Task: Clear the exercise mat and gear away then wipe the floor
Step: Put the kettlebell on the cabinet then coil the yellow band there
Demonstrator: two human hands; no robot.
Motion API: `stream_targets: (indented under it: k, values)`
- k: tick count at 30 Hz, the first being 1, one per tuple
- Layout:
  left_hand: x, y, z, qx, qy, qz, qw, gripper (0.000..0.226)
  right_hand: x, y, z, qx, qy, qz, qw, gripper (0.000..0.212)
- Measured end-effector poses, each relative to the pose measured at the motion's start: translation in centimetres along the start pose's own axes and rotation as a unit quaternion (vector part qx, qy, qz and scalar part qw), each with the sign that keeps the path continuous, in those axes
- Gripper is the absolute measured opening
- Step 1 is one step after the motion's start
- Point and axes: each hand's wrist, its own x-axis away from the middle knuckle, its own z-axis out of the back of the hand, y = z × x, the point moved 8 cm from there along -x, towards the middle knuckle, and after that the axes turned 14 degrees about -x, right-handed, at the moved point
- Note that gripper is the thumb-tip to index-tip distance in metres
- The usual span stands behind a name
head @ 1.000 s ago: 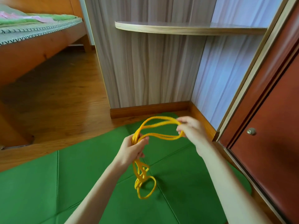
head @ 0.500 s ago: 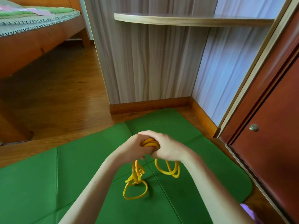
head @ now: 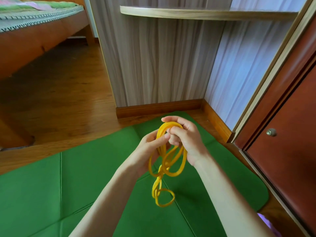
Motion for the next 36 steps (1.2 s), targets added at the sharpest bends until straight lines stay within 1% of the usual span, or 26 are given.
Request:
stream_targets:
  k: [2, 4, 5, 6, 7, 8, 10, 12, 14, 16, 18, 20, 21, 23, 25, 26, 27, 28, 30, 31, 32, 33, 36]
  values:
    - [-0.1, -0.2, -1.2, 0.006, -0.034, 0.020, 0.999, 0.062, 0.0, 0.0, 0.3, -0.034, 0.029, 0.007, 0.999, 0.036]
    - [-0.2, -0.9, -1.9, -0.003, -0.043, 0.044, 0.998, 0.066, 0.0, 0.6, 0.6, -0.056, 0.046, 0.010, 0.997, 0.037]
    - [-0.2, -1.2, -2.1, -0.008, -0.043, 0.053, 0.998, 0.068, 0.1, 0.9, 0.6, -0.049, 0.047, 0.013, 0.998, 0.035]
    - [-0.1, -1.6, -2.1, -0.011, -0.045, 0.062, 0.997, 0.067, 0.2, 1.1, 0.6, -0.019, 0.041, 0.019, 0.999, 0.032]
    - [0.2, -1.9, -2.2, -0.015, -0.053, 0.076, 0.996, 0.065, 0.2, 1.2, 0.5, 0.038, 0.030, 0.025, 0.998, 0.030]
    - [0.5, -2.4, -2.1, -0.021, -0.063, 0.094, 0.993, 0.058, 0.4, 1.4, 0.2, 0.116, 0.014, 0.026, 0.993, 0.028]
    - [1.4, -3.3, -2.2, -0.043, -0.083, 0.133, 0.987, 0.037, 0.5, 2.1, -0.6, 0.253, -0.030, 0.011, 0.967, 0.026]
    - [1.9, -4.2, -2.1, -0.052, -0.082, 0.165, 0.982, 0.015, 0.6, 2.7, -1.3, 0.325, -0.070, -0.014, 0.943, 0.025]
    - [2.0, -4.6, -1.4, -0.020, -0.042, 0.192, 0.980, 0.005, 0.6, 2.9, -1.8, 0.352, -0.098, -0.039, 0.930, 0.031]
    - [1.6, -4.3, -0.2, 0.030, 0.019, 0.178, 0.983, 0.005, 0.4, 2.6, -1.6, 0.318, -0.086, -0.041, 0.943, 0.042]
    - [0.9, -3.5, 1.4, 0.060, 0.083, 0.140, 0.985, 0.009, -0.1, 1.6, -0.7, 0.302, -0.023, 0.009, 0.953, 0.045]
    - [0.7, -3.0, 3.3, 0.117, 0.151, 0.105, 0.976, 0.013, -0.4, 1.1, 0.6, 0.299, 0.033, 0.042, 0.953, 0.046]
    - [0.7, -2.8, 3.9, 0.167, 0.170, 0.092, 0.967, 0.015, -0.5, 1.4, 1.1, 0.271, 0.038, 0.026, 0.962, 0.049]
    - [0.7, -2.3, 4.6, 0.253, 0.176, 0.070, 0.949, 0.023, -0.7, 3.1, 1.6, 0.190, -0.004, -0.049, 0.981, 0.055]
    - [0.8, -2.0, 4.5, 0.291, 0.172, 0.062, 0.939, 0.028, -0.2, 5.3, 1.3, 0.164, -0.074, -0.119, 0.976, 0.058]
    - [0.7, -2.0, 4.5, 0.297, 0.177, 0.060, 0.937, 0.029, 0.4, 6.6, 0.9, 0.166, -0.112, -0.142, 0.969, 0.054]
    - [0.6, -2.0, 4.4, 0.302, 0.186, 0.056, 0.933, 0.031, 1.0, 7.7, 0.3, 0.165, -0.147, -0.160, 0.962, 0.050]
    - [0.4, -2.0, 4.4, 0.314, 0.197, 0.051, 0.927, 0.032, 1.3, 8.9, 0.0, 0.156, -0.165, -0.169, 0.959, 0.052]
    - [0.1, -1.7, 4.6, 0.343, 0.214, 0.034, 0.914, 0.029, 1.6, 10.4, -0.1, 0.127, -0.165, -0.172, 0.963, 0.072]
    - [0.0, -1.5, 4.9, 0.355, 0.222, 0.023, 0.908, 0.028, 1.6, 10.6, -0.2, 0.114, -0.166, -0.171, 0.964, 0.076]
    - [-0.1, -1.3, 5.4, 0.367, 0.230, 0.009, 0.901, 0.028, 1.6, 10.7, -0.2, 0.117, -0.172, -0.172, 0.963, 0.071]
    - [-0.1, -0.9, 6.1, 0.382, 0.241, -0.009, 0.892, 0.029, 1.8, 10.9, -0.3, 0.129, -0.183, -0.177, 0.958, 0.059]
    - [0.5, 0.0, 9.0, 0.425, 0.277, -0.067, 0.859, 0.031, 2.4, 13.0, 0.5, 0.223, -0.210, -0.201, 0.931, 0.015]
